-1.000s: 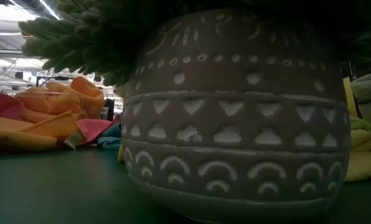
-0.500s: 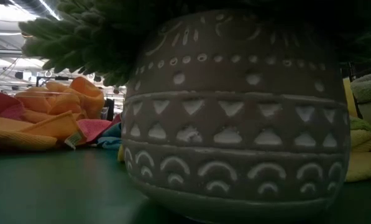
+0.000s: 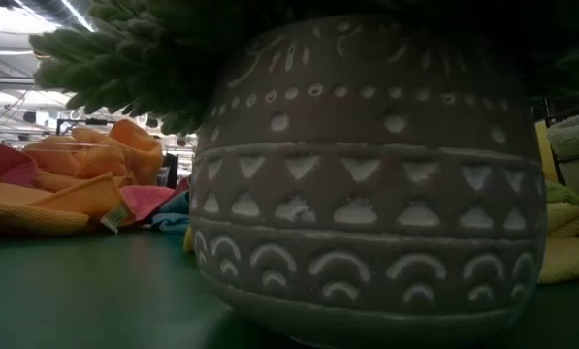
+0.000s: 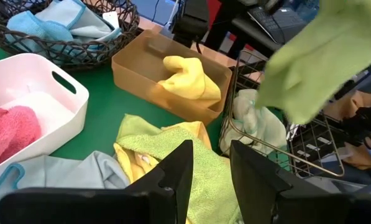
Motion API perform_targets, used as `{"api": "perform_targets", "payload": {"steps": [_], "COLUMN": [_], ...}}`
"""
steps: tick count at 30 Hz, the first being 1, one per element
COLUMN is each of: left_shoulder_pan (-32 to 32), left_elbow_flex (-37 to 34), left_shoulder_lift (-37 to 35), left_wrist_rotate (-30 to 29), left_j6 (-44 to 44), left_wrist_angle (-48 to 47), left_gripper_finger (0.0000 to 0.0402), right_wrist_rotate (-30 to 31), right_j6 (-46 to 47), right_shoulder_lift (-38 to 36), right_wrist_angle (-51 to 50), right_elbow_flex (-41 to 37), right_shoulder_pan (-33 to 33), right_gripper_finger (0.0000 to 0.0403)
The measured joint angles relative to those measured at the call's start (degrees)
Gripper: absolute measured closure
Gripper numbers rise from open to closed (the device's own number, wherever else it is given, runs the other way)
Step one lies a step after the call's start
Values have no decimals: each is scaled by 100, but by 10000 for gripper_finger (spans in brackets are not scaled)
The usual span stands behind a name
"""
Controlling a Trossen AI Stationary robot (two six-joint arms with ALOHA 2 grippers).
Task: Sort microfiber towel by color & place in baskets
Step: Put the green microfiber towel into the rectangular wire basket
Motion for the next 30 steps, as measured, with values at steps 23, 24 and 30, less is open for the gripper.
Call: {"api": "perform_targets", "payload": {"steps": [23, 24, 30], "left_shoulder_pan": [-10, -25, -209], "left_elbow_flex": [0, 0, 0], "left_shoulder_lift": [2, 2, 2], "left_wrist_rotate": [9, 73, 773], "left_j6": [2, 2, -26], "left_wrist_angle": [-94, -207, -1415], "left_gripper_finger": [301, 301, 301], "right_wrist_rotate": [1620, 1636, 1614], "right_j6": [-240, -239, -239], "right_shoulder_lift": [1659, 1739, 2119], "right_wrist_angle": [-2349, -2349, -2347], "right_elbow_flex": [-4, -4, -4], "right_shoulder_pan": [2010, 2041, 2135], "right_gripper_finger": [370, 367, 348]}}
